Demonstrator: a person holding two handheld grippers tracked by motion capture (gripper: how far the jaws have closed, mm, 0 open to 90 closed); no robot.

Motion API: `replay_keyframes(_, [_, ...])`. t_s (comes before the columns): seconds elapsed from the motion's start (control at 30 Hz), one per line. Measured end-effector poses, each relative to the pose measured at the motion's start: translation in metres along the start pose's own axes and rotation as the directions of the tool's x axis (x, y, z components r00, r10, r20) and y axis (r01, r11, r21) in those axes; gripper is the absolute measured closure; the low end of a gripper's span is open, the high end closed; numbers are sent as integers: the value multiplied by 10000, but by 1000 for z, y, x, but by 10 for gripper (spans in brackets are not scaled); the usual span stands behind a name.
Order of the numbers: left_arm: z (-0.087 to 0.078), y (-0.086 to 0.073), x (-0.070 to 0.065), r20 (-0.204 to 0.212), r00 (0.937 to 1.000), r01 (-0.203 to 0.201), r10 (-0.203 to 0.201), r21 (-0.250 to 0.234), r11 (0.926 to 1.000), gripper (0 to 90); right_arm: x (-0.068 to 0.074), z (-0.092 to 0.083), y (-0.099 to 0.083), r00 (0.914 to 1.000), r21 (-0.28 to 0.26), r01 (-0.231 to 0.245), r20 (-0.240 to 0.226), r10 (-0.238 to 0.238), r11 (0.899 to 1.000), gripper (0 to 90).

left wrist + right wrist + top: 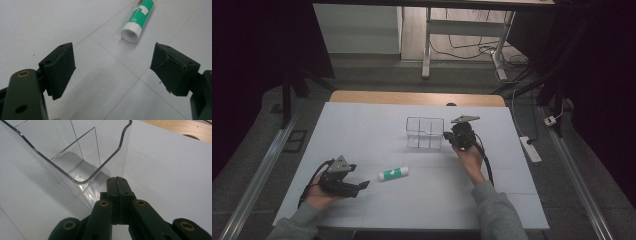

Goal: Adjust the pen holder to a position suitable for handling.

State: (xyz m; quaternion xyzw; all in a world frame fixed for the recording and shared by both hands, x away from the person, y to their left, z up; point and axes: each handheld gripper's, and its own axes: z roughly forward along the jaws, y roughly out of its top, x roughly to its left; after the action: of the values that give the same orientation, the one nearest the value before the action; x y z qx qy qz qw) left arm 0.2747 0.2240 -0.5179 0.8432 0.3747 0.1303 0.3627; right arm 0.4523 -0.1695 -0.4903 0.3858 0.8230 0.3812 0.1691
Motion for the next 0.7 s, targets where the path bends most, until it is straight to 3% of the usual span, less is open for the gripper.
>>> replay_keyframes(0.7, [1,-2,2,39,10000,-12,11,99,9999,191,12,15,9,10000,-49,-75,-39,75,10000,893])
